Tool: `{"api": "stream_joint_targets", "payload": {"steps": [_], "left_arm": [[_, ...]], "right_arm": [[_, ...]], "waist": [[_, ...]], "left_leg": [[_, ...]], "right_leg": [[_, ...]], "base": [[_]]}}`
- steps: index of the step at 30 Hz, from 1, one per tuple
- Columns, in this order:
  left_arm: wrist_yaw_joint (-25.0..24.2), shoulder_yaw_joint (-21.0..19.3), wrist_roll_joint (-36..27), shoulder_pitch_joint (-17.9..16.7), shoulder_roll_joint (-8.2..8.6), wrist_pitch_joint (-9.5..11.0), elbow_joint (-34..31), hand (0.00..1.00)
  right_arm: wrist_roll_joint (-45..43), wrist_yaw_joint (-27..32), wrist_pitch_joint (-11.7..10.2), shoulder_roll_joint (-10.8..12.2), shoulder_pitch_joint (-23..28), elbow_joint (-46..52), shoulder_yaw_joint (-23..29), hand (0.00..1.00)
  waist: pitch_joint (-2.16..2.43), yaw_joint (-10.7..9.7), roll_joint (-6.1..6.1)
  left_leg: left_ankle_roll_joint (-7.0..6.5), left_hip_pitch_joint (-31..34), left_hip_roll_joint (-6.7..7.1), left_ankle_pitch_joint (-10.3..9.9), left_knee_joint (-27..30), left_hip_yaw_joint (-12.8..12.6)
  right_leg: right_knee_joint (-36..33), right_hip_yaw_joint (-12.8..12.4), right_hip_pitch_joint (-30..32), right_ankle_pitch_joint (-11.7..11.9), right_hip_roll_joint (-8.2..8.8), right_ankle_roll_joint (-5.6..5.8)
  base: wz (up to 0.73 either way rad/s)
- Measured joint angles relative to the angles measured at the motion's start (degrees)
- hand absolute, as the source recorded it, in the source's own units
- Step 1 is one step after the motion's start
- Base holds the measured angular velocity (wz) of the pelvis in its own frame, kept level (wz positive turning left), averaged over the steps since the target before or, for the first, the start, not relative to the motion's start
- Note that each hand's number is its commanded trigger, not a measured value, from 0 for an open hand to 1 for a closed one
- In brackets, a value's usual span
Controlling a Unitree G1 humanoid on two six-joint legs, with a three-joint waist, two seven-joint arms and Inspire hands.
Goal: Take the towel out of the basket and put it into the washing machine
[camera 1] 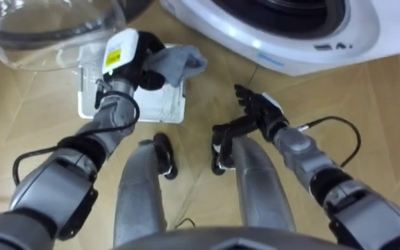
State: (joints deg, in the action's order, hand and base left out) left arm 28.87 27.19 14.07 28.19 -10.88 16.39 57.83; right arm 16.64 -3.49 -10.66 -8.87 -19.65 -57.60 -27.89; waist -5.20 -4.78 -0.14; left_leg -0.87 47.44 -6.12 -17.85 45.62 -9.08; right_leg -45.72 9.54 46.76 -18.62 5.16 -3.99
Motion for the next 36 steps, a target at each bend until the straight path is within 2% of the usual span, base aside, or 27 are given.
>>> {"api": "stream_joint_targets", "payload": {"steps": [1,2,3,4,5,6,7,9,10,12,13,14,15,17,20,21,24,28,29,30,31,34,36], "left_arm": [[-2.1,0.1,-4.3,-1.1,0.01,0.2,-2.2,1.00],[-3.5,0.1,-6.5,-1.8,0.09,0.2,-3.3,1.00],[-6.5,0.6,-11.5,-2.6,0.31,0.3,-4.6,1.00],[-10.1,2.0,-17.5,-3.4,0.26,0.3,-5.5,1.00],[-11.9,2.5,-20.5,-4.1,0.18,0.3,-6.1,1.00],[-15.6,3.0,-25.2,-5.5,0.10,0.3,-7.3,1.00],[-17.7,3.1,-27.4,-6.0,0.17,0.3,-7.7,1.00],[-26.7,4.4,-36.6,-6.5,0.42,0.0,-8.2,1.00],[-28.8,4.7,-38.5,-6.5,0.33,-0.1,-8.3,1.00],[-36.1,5.8,-44.8,-6.7,0.68,-0.6,-9.2,1.00],[-37.7,6.4,-46.2,-6.7,0.61,-0.6,-9.5,1.00],[-41.2,7.6,-49.0,-6.7,0.51,-1.2,-9.7,1.00],[-43.7,8.5,-51.5,-6.7,0.42,-2.2,-9.7,1.00],[-46.8,9.6,-54.6,-6.8,0.14,-3.8,-9.8,1.00],[-51.7,9.9,-55.2,-6.9,-0.01,-6.0,-11.5,1.00],[-52.9,10.0,-55.5,-6.9,0.00,-6.7,-11.8,1.00],[-54.7,9.8,-57.0,-6.9,0.01,-8.1,-11.8,1.00],[-56.2,9.4,-60.9,-6.6,0.04,-10.4,-12.4,1.00],[-56.2,9.2,-61.2,-6.6,0.05,-10.7,-13.0,1.00],[-56.2,8.8,-61.2,-6.6,0.03,-11.3,-14.4,1.00],[-56.2,8.6,-61.2,-6.6,0.00,-11.6,-15.2,1.00],[-56.3,7.6,-61.3,-6.6,0.05,-12.3,-18.3,1.00],[-56.5,5.3,-61.6,-6.6,0.85,-12.7,-18.7,1.00]], "right_arm": [[0.0,-0.6,-0.1,0.2,0.3,0.2,0.0,0.00],[0.0,-1.0,-0.2,0.3,0.1,0.4,0.0,0.00],[-0.1,-1.8,-0.6,0.3,0.3,0.1,-0.1,0.00],[-0.8,-2.3,-0.5,0.1,0.8,0.0,0.0,0.00],[-1.3,-2.4,-0.5,0.1,1.1,0.0,-0.1,0.00],[-1.9,-2.8,-0.5,0.1,1.6,0.0,-0.1,0.00],[-2.4,-3.0,-0.5,0.1,1.8,0.0,0.0,0.00],[-3.8,-3.8,-0.4,0.5,1.9,0.0,0.0,0.00],[-3.8,-4.0,-0.4,0.6,2.0,0.0,0.0,0.00],[-3.6,-5.1,-0.5,0.6,2.6,0.5,0.0,0.00],[-3.5,-5.4,-0.5,0.6,2.6,0.5,0.0,0.00],[-3.6,-5.9,-0.5,0.6,2.8,0.1,0.0,0.00],[-3.6,-6.2,-0.3,0.5,2.9,-0.2,0.1,0.00],[-3.6,-6.9,0.1,0.0,3.0,-0.2,0.1,0.00],[-3.7,-8.0,0.8,-0.6,3.1,-0.4,0.5,0.00],[-3.6,-8.3,0.8,-0.7,3.4,-0.5,0.4,0.00],[-3.7,-8.6,0.8,-0.7,4.0,-0.3,0.4,0.00],[-3.5,-8.7,0.8,-0.6,4.0,-0.2,0.9,0.00],[-3.5,-8.7,0.8,-0.6,4.0,-0.2,1.3,0.50],[-3.5,-8.6,0.8,-0.5,4.0,-0.1,2.1,0.96],[-3.5,-8.6,0.8,-0.5,4.0,0.1,2.4,1.00],[-3.7,-8.0,0.8,-0.1,3.7,0.4,3.9,1.00],[-3.7,-7.2,0.8,0.6,3.4,0.3,4.5,1.00]], "waist": [[0.04,0.1,0.03],[0.23,0.2,0.06],[0.51,0.3,0.11],[1.12,0.3,0.15],[1.46,0.4,0.08],[1.60,0.4,0.04],[1.69,0.4,0.15],[1.94,0.4,0.37],[1.96,0.4,0.40],[2.20,0.5,0.77],[2.24,0.6,0.88],[2.43,0.5,1.35],[2.43,0.4,1.66],[2.54,0.4,2.03],[2.54,0.5,2.71],[2.69,0.5,2.98],[2.67,0.5,3.36],[2.67,0.4,3.35],[2.67,0.4,3.35],[2.67,0.4,3.34],[2.67,0.4,3.34],[2.69,0.3,3.31],[2.72,0.4,3.25]], "left_leg": [[-0.01,-0.6,0.03,0.1,-0.1,0.0],[-0.01,-0.9,0.16,0.1,-0.3,0.1],[0.00,-1.7,0.72,0.4,-1.0,0.4],[-0.16,-2.5,0.97,0.9,-2.0,0.4],[-0.20,-2.9,0.97,1.0,-2.5,0.3],[-0.23,-4.0,1.06,1.0,-3.1,0.4],[-0.23,-4.4,1.12,1.0,-3.2,0.6],[-0.26,-5.0,1.11,1.1,-3.2,1.3],[-0.26,-5.1,1.10,1.1,-3.1,1.5],[-0.40,-5.2,1.16,1.4,-3.3,2.1],[-0.44,-5.2,1.18,1.4,-3.3,2.1],[-0.60,-5.2,1.07,1.5,-3.3,2.3],[-0.68,-5.7,0.98,1.6,-3.6,2.4],[-0.79,-6.4,0.99,1.6,-4.4,2.4],[-1.10,-7.0,1.06,2.0,-5.4,2.4],[-1.14,-7.4,1.17,2.2,-5.9,2.3],[-1.12,-7.7,1.81,2.4,-6.4,2.1],[-1.10,-7.6,1.65,2.5,-6.1,2.0],[-1.10,-7.6,1.65,2.5,-6.0,2.1],[-1.11,-7.5,1.69,2.5,-5.9,2.1],[-1.11,-7.5,1.72,2.5,-5.9,2.1],[-1.20,-7.5,1.87,2.4,-5.8,2.1],[-1.21,-7.6,1.88,2.4,-5.8,2.1]], "right_leg": [[0.3,0.2,-0.7,0.0,0.04,0.03],[0.4,0.2,-1.1,0.0,0.07,0.04],[1.0,0.3,-1.9,0.1,0.28,0.20],[1.6,0.6,-2.7,0.2,0.72,0.36],[1.9,0.5,-3.0,0.3,0.76,0.49],[2.3,0.6,-4.1,0.4,0.87,0.63],[2.5,0.7,-4.6,0.4,0.91,0.65],[3.3,1.3,-5.8,0.6,0.77,0.72],[3.4,1.6,-6.2,0.6,0.75,0.73],[4.3,2.1,-6.9,1.2,0.63,0.82],[4.4,2.1,-6.9,1.3,0.61,0.88],[5.0,2.3,-7.3,1.7,0.42,1.02],[5.7,2.3,-8.0,2.1,0.16,1.16],[6.7,2.2,-8.9,2.7,-0.23,1.40],[7.8,2.2,-9.6,3.4,-0.29,1.70],[8.2,2.1,-9.9,3.5,-0.21,1.75],[8.1,1.9,-9.9,3.5,0.03,1.75],[7.6,2.1,-9.6,3.3,0.43,1.58],[7.6,2.1,-9.6,3.3,0.50,1.60],[7.5,2.1,-9.6,3.2,0.57,1.66],[7.4,2.1,-9.6,3.2,0.61,1.72],[7.1,2.1,-9.6,3.0,0.77,1.86],[6.9,2.1,-9.6,3.0,0.74,1.85]], "base": [[0.07],[0.07],[0.15],[0.16],[0.11],[0.03],[0.04],[0.09],[0.12],[0.08],[0.00],[0.00],[-0.03],[-0.05],[0.00],[0.00],[0.00],[0.00],[0.03],[0.04],[0.04],[0.01],[0.00]]}}
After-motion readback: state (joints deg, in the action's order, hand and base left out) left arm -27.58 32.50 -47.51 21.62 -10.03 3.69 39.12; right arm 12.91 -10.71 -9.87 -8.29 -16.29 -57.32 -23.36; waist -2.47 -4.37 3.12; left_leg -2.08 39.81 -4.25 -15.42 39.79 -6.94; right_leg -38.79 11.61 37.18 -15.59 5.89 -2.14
